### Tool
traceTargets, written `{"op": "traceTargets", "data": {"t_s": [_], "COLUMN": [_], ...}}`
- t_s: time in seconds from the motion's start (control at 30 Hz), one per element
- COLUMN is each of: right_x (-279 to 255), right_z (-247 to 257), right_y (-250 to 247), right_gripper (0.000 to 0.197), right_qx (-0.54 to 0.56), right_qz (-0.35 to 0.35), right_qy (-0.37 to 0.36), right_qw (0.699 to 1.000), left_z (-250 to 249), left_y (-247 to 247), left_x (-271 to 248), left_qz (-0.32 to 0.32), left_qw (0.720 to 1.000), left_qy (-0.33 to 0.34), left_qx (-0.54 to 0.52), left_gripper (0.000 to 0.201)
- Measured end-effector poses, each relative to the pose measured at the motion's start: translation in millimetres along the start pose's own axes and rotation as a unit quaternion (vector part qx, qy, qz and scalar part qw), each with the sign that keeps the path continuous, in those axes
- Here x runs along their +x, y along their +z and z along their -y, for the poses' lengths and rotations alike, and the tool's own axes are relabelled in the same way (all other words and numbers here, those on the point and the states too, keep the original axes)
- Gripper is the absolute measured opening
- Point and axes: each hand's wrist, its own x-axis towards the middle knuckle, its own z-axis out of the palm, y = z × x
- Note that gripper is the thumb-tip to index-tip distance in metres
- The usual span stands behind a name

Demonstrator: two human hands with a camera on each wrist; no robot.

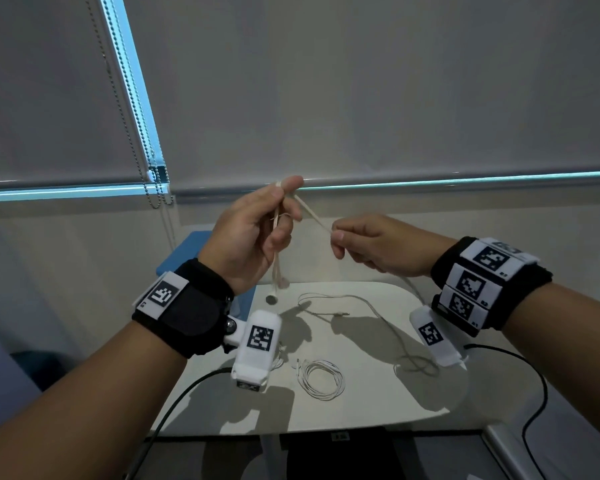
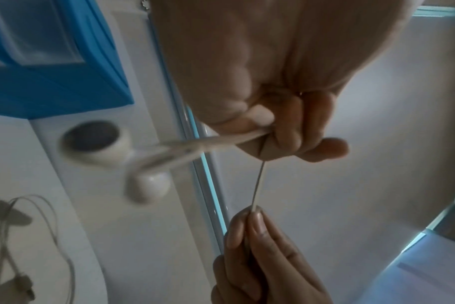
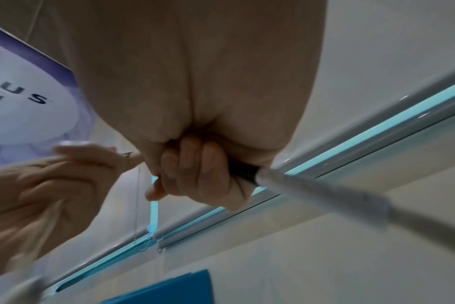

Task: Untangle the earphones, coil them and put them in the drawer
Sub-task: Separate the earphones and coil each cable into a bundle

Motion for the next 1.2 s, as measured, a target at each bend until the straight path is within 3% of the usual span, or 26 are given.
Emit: {"op": "traceTargets", "data": {"t_s": [0.13, 0.3, 0.43, 0.53, 0.6, 0.77, 0.9, 1.07, 1.2], "right_x": [-10, -21, -22, -18, -11, 9, 8, 3, -9], "right_z": [11, 35, 56, 64, 61, 43, 27, 7, 19], "right_y": [10, 15, 5, -14, -27, -39, -24, 17, 22], "right_gripper": [0.034, 0.035, 0.035, 0.033, 0.032, 0.036, 0.037, 0.037, 0.037], "right_qx": [-0.094, -0.095, -0.087, -0.05, -0.046, -0.06, 0.075, 0.081, -0.025], "right_qz": [0.052, 0.087, 0.085, 0.081, 0.055, -0.019, -0.018, 0.0, 0.06], "right_qy": [-0.009, -0.041, -0.069, -0.074, -0.071, -0.074, -0.066, -0.048, -0.041], "right_qw": [0.994, 0.991, 0.99, 0.993, 0.995, 0.995, 0.995, 0.996, 0.997], "left_z": [-5, 2, 12, 13, 11, 4, 1, -7, -7], "left_y": [3, -1, 3, 11, 15, 17, 17, 19, 12], "left_x": [-2, 0, -5, -12, -14, -12, -13, -12, -2], "left_qz": [-0.071, -0.089, -0.034, 0.034, 0.062, 0.073, 0.089, 0.008, -0.069], "left_qw": [0.996, 0.995, 0.994, 0.97, 0.96, 0.962, 0.979, 1.0, 0.996], "left_qy": [0.013, 0.004, -0.005, 0.0, 0.013, 0.011, -0.002, 0.018, 0.046], "left_qx": [-0.049, -0.035, 0.104, 0.241, 0.272, 0.262, 0.181, 0.009, 0.018], "left_gripper": [0.031, 0.037, 0.045, 0.034, 0.031, 0.039, 0.039, 0.03, 0.036]}}
